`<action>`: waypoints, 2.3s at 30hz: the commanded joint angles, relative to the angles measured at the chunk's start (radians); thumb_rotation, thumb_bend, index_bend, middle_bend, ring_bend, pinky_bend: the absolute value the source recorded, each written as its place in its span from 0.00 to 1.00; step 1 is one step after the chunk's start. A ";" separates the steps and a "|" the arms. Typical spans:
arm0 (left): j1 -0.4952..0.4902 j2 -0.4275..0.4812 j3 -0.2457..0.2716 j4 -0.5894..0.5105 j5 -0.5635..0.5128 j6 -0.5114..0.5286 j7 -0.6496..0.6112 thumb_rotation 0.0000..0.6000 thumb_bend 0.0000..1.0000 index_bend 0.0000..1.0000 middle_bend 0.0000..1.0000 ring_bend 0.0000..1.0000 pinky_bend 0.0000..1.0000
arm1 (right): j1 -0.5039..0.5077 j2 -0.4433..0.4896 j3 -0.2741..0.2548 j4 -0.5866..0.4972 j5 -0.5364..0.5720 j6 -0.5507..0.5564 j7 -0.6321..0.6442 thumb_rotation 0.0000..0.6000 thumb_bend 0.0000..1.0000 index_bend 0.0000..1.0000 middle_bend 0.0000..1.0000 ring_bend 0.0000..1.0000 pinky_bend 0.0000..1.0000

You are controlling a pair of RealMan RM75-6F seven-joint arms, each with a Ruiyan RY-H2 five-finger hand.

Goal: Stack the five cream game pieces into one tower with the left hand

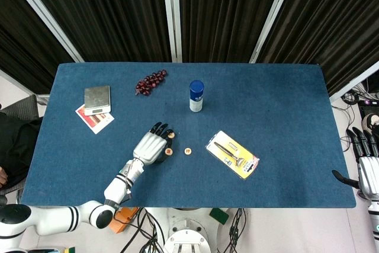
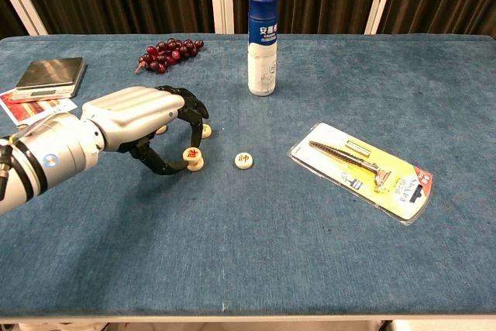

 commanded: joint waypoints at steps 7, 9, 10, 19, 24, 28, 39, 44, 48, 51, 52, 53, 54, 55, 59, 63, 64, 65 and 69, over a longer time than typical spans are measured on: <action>-0.010 -0.002 0.007 0.005 -0.017 0.004 0.013 1.00 0.37 0.49 0.14 0.00 0.01 | 0.001 -0.001 0.001 0.003 0.003 -0.004 0.002 1.00 0.17 0.00 0.10 0.00 0.06; -0.011 -0.002 0.010 0.007 -0.019 0.007 0.016 1.00 0.37 0.48 0.14 0.00 0.01 | 0.001 -0.001 0.000 0.004 0.003 -0.004 0.003 1.00 0.17 0.00 0.10 0.00 0.06; -0.012 -0.002 0.012 0.008 -0.021 0.008 0.017 1.00 0.37 0.48 0.14 0.00 0.01 | 0.001 -0.001 0.001 0.004 0.004 -0.005 0.004 1.00 0.17 0.00 0.10 0.00 0.06; -0.014 -0.001 0.023 0.007 -0.023 0.017 0.015 1.00 0.37 0.47 0.14 0.00 0.01 | 0.002 -0.001 0.001 0.005 0.003 -0.005 0.005 1.00 0.17 0.00 0.10 0.00 0.06; -0.018 -0.001 0.023 0.005 -0.026 0.021 0.016 1.00 0.36 0.46 0.14 0.00 0.01 | 0.002 -0.003 0.000 0.007 0.004 -0.006 0.006 1.00 0.17 0.00 0.10 0.00 0.06; -0.021 -0.002 0.024 0.002 -0.032 0.021 0.021 1.00 0.36 0.45 0.13 0.00 0.01 | 0.000 -0.002 0.001 0.007 0.004 -0.003 0.008 1.00 0.17 0.00 0.10 0.00 0.06; -0.024 0.000 0.033 -0.003 -0.047 0.023 0.037 1.00 0.35 0.42 0.12 0.00 0.01 | 0.000 -0.002 0.000 0.012 0.008 -0.008 0.014 1.00 0.17 0.00 0.10 0.00 0.06; -0.026 0.001 0.035 -0.006 -0.056 0.025 0.044 1.00 0.35 0.40 0.12 0.00 0.01 | -0.001 -0.003 0.000 0.016 0.008 -0.006 0.018 1.00 0.17 0.00 0.10 0.00 0.06; -0.027 0.000 0.036 -0.008 -0.058 0.028 0.045 1.00 0.34 0.38 0.11 0.00 0.01 | -0.003 -0.003 0.000 0.018 0.006 -0.003 0.020 1.00 0.17 0.00 0.10 0.00 0.06; -0.026 0.003 0.037 -0.015 -0.057 0.032 0.046 1.00 0.34 0.37 0.11 0.00 0.01 | -0.004 -0.004 0.000 0.019 0.005 0.000 0.023 1.00 0.17 0.00 0.10 0.00 0.06; -0.026 0.007 0.037 -0.022 -0.055 0.035 0.046 1.00 0.34 0.37 0.11 0.00 0.01 | -0.004 -0.003 0.000 0.019 0.004 0.000 0.023 1.00 0.17 0.00 0.10 0.00 0.06; -0.025 0.013 0.036 -0.033 -0.051 0.040 0.045 1.00 0.34 0.36 0.11 0.00 0.01 | -0.004 -0.003 0.000 0.020 0.004 0.001 0.024 1.00 0.17 0.00 0.10 0.00 0.06; -0.025 0.020 0.035 -0.046 -0.044 0.048 0.043 1.00 0.34 0.36 0.11 0.00 0.01 | -0.005 -0.003 0.000 0.020 0.003 0.002 0.025 1.00 0.17 0.00 0.10 0.00 0.06; -0.024 0.031 0.031 -0.066 -0.032 0.059 0.040 1.00 0.34 0.36 0.11 0.00 0.01 | -0.006 -0.003 0.000 0.021 0.003 0.003 0.025 1.00 0.17 0.00 0.10 0.00 0.06; -0.037 0.055 -0.005 -0.115 -0.027 0.073 0.034 1.00 0.34 0.36 0.11 0.00 0.01 | -0.006 -0.004 0.000 0.021 0.000 0.007 0.025 1.00 0.17 0.00 0.10 0.00 0.06; -0.080 0.045 -0.059 -0.098 -0.091 0.033 0.053 1.00 0.35 0.37 0.11 0.00 0.01 | -0.008 -0.004 -0.002 0.020 -0.007 0.013 0.027 1.00 0.17 0.00 0.10 0.00 0.06; -0.095 0.038 -0.073 -0.086 -0.118 0.019 0.063 1.00 0.34 0.37 0.11 0.00 0.01 | -0.010 -0.004 -0.003 0.021 -0.009 0.015 0.029 1.00 0.17 0.00 0.10 0.00 0.06; -0.105 0.031 -0.082 -0.076 -0.136 0.012 0.070 1.00 0.34 0.37 0.11 0.00 0.01 | -0.011 -0.004 -0.003 0.022 -0.008 0.016 0.031 1.00 0.17 0.00 0.10 0.00 0.06; -0.145 -0.004 -0.108 -0.031 -0.192 -0.002 0.104 1.00 0.30 0.37 0.11 0.00 0.01 | -0.016 -0.002 -0.004 0.026 -0.007 0.020 0.039 1.00 0.17 0.00 0.10 0.00 0.06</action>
